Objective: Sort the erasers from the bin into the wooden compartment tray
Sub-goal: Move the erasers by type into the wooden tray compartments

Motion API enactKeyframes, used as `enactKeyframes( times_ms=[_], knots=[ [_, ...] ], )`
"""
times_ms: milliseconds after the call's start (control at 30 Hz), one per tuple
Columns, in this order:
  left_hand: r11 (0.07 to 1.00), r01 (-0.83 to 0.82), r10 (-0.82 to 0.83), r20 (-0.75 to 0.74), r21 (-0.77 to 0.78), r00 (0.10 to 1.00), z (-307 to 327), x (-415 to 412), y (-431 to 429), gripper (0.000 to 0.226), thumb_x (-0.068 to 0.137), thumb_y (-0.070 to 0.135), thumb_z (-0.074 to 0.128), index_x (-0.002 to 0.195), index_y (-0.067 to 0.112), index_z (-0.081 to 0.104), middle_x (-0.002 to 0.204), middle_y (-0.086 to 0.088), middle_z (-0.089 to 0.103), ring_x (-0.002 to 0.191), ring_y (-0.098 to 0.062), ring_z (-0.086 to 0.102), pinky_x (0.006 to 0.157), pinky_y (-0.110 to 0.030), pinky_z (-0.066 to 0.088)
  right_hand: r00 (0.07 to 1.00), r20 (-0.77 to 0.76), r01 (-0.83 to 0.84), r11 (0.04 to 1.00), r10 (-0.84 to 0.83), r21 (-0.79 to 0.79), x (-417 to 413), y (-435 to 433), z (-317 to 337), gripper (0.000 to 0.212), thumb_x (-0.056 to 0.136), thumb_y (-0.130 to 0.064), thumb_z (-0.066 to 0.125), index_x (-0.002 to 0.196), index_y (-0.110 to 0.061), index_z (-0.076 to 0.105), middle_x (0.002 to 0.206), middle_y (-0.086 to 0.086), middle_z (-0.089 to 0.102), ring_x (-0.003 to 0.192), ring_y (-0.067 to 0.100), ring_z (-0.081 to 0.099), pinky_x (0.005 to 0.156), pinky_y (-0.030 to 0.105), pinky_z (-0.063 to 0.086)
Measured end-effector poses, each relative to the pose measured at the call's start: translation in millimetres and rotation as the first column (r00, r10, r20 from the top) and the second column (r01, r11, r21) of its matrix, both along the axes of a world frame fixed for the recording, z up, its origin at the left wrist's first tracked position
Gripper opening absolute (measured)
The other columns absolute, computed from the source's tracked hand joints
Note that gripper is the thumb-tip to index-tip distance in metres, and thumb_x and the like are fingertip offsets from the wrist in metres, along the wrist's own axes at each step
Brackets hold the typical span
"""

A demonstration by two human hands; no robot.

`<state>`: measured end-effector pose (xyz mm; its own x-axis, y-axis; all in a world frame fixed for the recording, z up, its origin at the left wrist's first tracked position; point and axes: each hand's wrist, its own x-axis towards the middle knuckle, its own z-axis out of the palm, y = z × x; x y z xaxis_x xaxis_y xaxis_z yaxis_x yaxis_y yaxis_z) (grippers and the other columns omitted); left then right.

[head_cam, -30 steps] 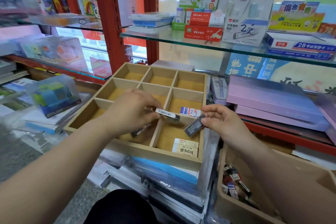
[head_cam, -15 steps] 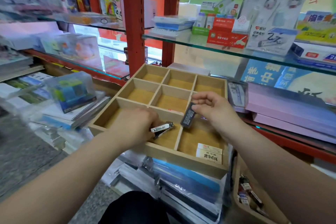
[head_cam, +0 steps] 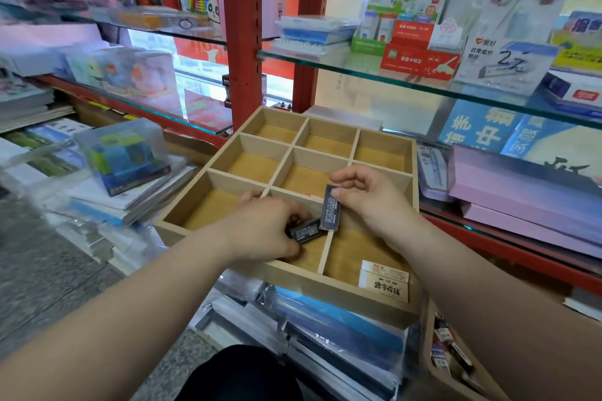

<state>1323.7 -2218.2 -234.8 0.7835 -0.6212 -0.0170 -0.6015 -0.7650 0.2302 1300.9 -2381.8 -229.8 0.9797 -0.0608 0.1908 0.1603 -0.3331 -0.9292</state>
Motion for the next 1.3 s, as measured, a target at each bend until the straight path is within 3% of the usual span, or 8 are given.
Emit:
enactKeyframes(
  times_ms=[233, 433, 667, 733, 800, 900, 1167, 1300],
  knots=[
    [0.991, 0.127, -0.131, -0.143, -0.032, 0.981, 2, 7, 13, 0.043, 0.079, 0.009, 0.064, 0.113, 0.035, 0.060, 0.113, 0.019, 0.061, 0.112, -0.002, 0.049, 0.097, -0.022, 0.011, 1.000, 0.000, 0.017, 1.000, -0.017, -0.008, 2, -1, -1, 0.020, 0.083, 0.002, 0.056, 0.102, -0.006, 0.057, 0.079, -0.005, 0.051, 0.071, 0.003, 0.049, 0.059, -0.001, 0.042],
    [0.978, 0.189, -0.208, -0.272, -0.094, 0.940, 7, 11, 18, 0.029, 0.079, 0.019, 0.070, 0.106, 0.029, 0.067, 0.112, 0.016, 0.065, 0.110, -0.001, 0.053, 0.112, -0.039, 0.018, 0.999, -0.019, 0.026, 1.000, -0.026, -0.007, 2, 1, 0, 0.020, 0.083, 0.002, 0.057, 0.102, -0.005, 0.057, 0.078, -0.004, 0.051, 0.071, 0.005, 0.049, 0.060, 0.000, 0.042],
    [0.963, 0.166, -0.219, -0.258, -0.213, 0.941, 0, 8, 19, 0.018, 0.079, 0.019, 0.070, 0.069, 0.034, 0.068, 0.093, 0.011, 0.071, 0.094, 0.004, 0.057, 0.112, -0.043, 0.014, 1.000, -0.022, 0.023, 1.000, -0.023, 0.002, 0, 1, 1, 0.021, 0.084, 0.002, 0.056, 0.104, -0.003, 0.057, 0.079, -0.004, 0.050, 0.070, 0.004, 0.049, 0.059, 0.000, 0.041],
    [0.966, 0.167, -0.207, -0.199, -0.199, 0.958, -1, 8, 18, 0.011, 0.079, 0.021, 0.070, 0.075, 0.032, 0.071, 0.095, 0.014, 0.068, 0.102, 0.002, 0.053, 0.109, -0.035, 0.010, 1.000, -0.018, 0.024, 1.000, -0.024, -0.002, 1, 1, 1, 0.022, 0.084, 0.003, 0.056, 0.106, 0.000, 0.057, 0.078, -0.004, 0.050, 0.069, 0.004, 0.048, 0.058, -0.001, 0.041],
    [0.976, 0.159, -0.175, -0.097, -0.151, 0.980, 0, 6, 18, 0.007, 0.078, 0.028, 0.070, 0.084, 0.030, 0.072, 0.099, 0.016, 0.063, 0.109, 0.000, 0.044, 0.091, -0.020, 0.011, 1.000, -0.011, 0.023, 1.000, -0.023, -0.007, 1, 1, 0, 0.022, 0.084, 0.003, 0.055, 0.105, 0.001, 0.057, 0.078, -0.004, 0.050, 0.069, 0.004, 0.048, 0.058, 0.000, 0.041],
    [0.981, 0.189, -0.190, -0.003, -0.035, 0.982, 0, 6, 20, 0.016, 0.077, 0.040, 0.067, 0.093, 0.035, 0.070, 0.102, 0.018, 0.063, 0.110, 0.000, 0.040, 0.075, -0.022, 0.011, 1.000, -0.004, 0.024, 1.000, -0.024, -0.013, 1, 1, -1, 0.021, 0.084, 0.003, 0.055, 0.105, 0.000, 0.058, 0.077, -0.005, 0.050, 0.069, 0.004, 0.049, 0.060, 0.000, 0.042],
    [0.966, 0.257, -0.256, -0.076, 0.006, 0.964, 4, 10, 19, 0.012, 0.078, 0.036, 0.068, 0.088, 0.032, 0.070, 0.089, 0.024, 0.059, 0.107, 0.004, 0.042, 0.078, -0.019, 0.010, 1.000, -0.002, 0.001, 1.000, -0.001, -0.010, 1, -1, -1, 0.023, 0.084, 0.000, 0.057, 0.080, -0.023, 0.055, 0.079, -0.006, 0.052, 0.071, 0.004, 0.050, 0.062, 0.002, 0.042],
    [0.961, 0.268, -0.258, -0.141, 0.061, 0.956, 8, 12, 15, 0.004, 0.081, 0.033, 0.066, 0.084, 0.031, 0.063, 0.082, 0.024, 0.053, 0.102, 0.001, 0.043, 0.085, -0.019, 0.011, 1.000, -0.005, -0.014, 1.000, 0.014, 0.003, 0, -2, -1, 0.020, 0.084, 0.000, 0.056, 0.086, -0.020, 0.054, 0.079, -0.005, 0.052, 0.071, 0.004, 0.050, 0.061, 0.001, 0.043]
  ],
)
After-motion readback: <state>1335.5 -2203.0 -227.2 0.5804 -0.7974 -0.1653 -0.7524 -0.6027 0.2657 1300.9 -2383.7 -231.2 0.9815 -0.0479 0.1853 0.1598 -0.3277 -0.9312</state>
